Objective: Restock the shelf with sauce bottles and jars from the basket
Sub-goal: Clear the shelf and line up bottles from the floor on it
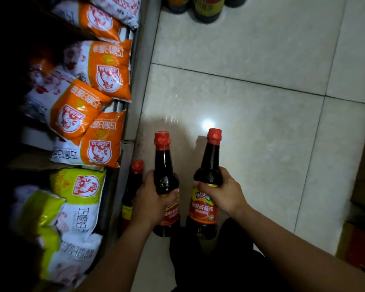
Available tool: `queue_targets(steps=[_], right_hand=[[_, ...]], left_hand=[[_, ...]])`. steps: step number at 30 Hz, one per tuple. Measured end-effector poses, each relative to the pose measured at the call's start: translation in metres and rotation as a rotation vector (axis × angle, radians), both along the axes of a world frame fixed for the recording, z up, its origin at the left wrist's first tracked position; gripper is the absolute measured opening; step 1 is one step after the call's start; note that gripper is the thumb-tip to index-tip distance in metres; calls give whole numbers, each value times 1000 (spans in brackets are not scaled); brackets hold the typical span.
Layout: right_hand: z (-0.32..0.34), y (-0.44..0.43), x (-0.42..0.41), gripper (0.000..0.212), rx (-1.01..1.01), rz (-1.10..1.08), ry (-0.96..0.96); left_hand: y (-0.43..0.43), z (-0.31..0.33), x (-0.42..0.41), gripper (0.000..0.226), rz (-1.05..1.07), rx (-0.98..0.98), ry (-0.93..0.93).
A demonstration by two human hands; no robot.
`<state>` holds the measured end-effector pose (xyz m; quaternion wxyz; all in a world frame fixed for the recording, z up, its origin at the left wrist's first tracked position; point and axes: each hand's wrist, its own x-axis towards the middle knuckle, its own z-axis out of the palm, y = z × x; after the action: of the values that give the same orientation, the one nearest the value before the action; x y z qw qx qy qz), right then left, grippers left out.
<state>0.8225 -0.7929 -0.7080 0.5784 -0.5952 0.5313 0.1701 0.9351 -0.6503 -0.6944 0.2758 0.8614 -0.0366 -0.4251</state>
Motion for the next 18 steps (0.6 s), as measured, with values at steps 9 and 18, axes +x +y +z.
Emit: queue_targets(steps=[9, 18], right_hand=[[138, -27, -16, 57, 10, -20, -110], [320, -56, -44, 53, -41, -91, -184]], left_hand=[[-1, 125, 5, 56, 7, -173, 9], [-21, 272, -23, 46, 106, -330, 79]])
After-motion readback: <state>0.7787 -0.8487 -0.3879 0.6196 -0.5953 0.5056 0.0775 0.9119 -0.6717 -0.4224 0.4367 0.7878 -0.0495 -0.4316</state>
